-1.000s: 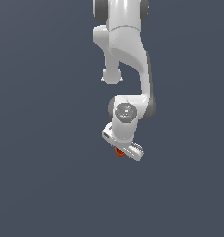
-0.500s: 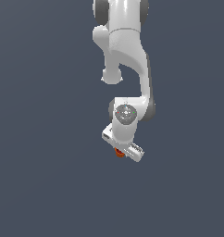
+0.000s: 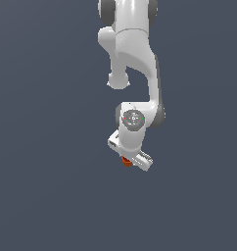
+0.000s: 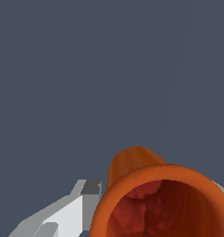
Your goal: Pick up the object and move it to a goal position.
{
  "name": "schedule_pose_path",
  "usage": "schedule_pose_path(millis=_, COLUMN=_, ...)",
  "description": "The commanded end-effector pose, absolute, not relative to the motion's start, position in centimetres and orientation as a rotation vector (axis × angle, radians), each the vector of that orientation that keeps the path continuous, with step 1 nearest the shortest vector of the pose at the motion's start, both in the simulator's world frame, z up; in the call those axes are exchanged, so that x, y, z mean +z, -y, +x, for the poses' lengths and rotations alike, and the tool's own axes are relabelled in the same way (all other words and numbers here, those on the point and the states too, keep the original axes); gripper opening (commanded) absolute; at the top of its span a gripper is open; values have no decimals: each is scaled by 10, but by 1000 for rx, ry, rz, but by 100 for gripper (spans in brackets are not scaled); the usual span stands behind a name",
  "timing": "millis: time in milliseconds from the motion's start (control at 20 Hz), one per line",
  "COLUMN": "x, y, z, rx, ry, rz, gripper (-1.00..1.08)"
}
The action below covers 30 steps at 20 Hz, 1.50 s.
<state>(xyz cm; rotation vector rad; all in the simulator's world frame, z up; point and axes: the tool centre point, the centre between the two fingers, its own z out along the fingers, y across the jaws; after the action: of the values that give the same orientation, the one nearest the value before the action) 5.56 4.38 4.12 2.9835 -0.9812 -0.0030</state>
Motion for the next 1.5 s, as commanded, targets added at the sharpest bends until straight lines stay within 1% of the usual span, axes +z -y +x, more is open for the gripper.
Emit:
schedule_pose_path(millis=0, x=48, y=-45, z=55, rx=0, ry=981, rz=2984, gripper=-100)
schedule_pose_path(millis=250, x=73, y=-49, z=52, rx=0, ry=981, rz=2984, gripper=-100)
schedule_pose_path(millis=450, x=104, y=-55, z=48, rx=0, ry=981, rz=2984, gripper=-100)
schedule_pose_path(millis=1100, x=249, y=-78, z=32, rx=0, ry=983, rz=2984, gripper=-100)
schedule_pose_path(millis=1450, x=307, y=-88, z=27, rx=0, ry=983, rz=2983, gripper=-100)
